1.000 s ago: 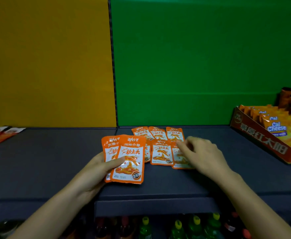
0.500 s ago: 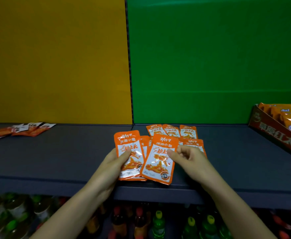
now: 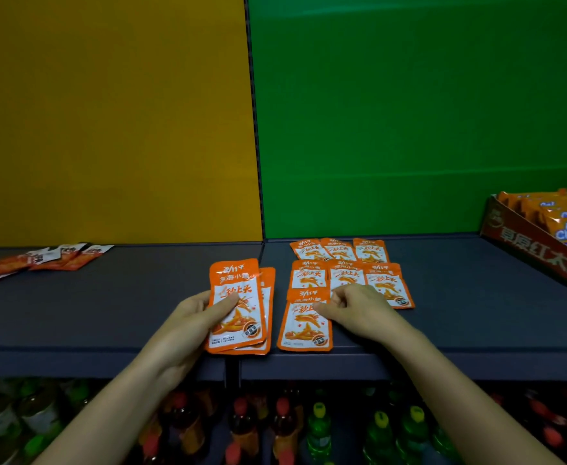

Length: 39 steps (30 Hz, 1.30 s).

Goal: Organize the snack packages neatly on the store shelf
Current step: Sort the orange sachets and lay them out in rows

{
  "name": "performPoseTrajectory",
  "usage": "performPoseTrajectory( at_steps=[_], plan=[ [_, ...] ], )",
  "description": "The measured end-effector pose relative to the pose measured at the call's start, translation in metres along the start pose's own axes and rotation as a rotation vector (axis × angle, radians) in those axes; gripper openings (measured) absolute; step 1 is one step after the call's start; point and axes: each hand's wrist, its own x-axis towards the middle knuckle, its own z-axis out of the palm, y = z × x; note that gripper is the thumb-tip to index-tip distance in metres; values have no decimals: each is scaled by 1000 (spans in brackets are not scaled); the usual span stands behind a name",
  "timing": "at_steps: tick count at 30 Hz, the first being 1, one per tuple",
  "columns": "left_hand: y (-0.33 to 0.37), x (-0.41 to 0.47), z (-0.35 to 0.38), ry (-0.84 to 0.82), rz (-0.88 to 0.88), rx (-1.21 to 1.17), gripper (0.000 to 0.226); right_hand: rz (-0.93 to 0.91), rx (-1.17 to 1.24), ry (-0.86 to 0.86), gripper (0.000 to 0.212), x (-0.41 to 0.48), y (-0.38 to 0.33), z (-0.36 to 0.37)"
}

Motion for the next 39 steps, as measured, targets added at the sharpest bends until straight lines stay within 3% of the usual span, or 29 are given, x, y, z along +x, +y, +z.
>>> performPoseTrajectory(
  at_steps=[4,8,11,15,19,23,26,30,39],
  plan=[
    [0,0,10,-64,26,-1,20,-59,64,112,27,-11,-4,-7],
    [1,6,35,-128,57,-5,20,-82,425,54,38,-29,-12,-13],
    [-1,8,61,-177,76,24,19,-73,494,31,47,-36,-5,-8],
    [-3,15,88,-187,172,167,27,21,578,153,36,-45,10,-20],
    [-3,28,99,-131,326,356,75,67,471,299,40,-52,35,-43],
    [-8,40,106,-68,334,463,70,151,263,298,44,-61,63,-63],
    [-9,43,114,-46,328,684,57,199,176,219,45,-62,76,-60],
    [-4,42,126,13,372,1012,60,213,120,184,41,-57,78,-56],
    [4,40,137,44,456,1570,55,233,-158,242,50,-46,82,-53]
  ],
)
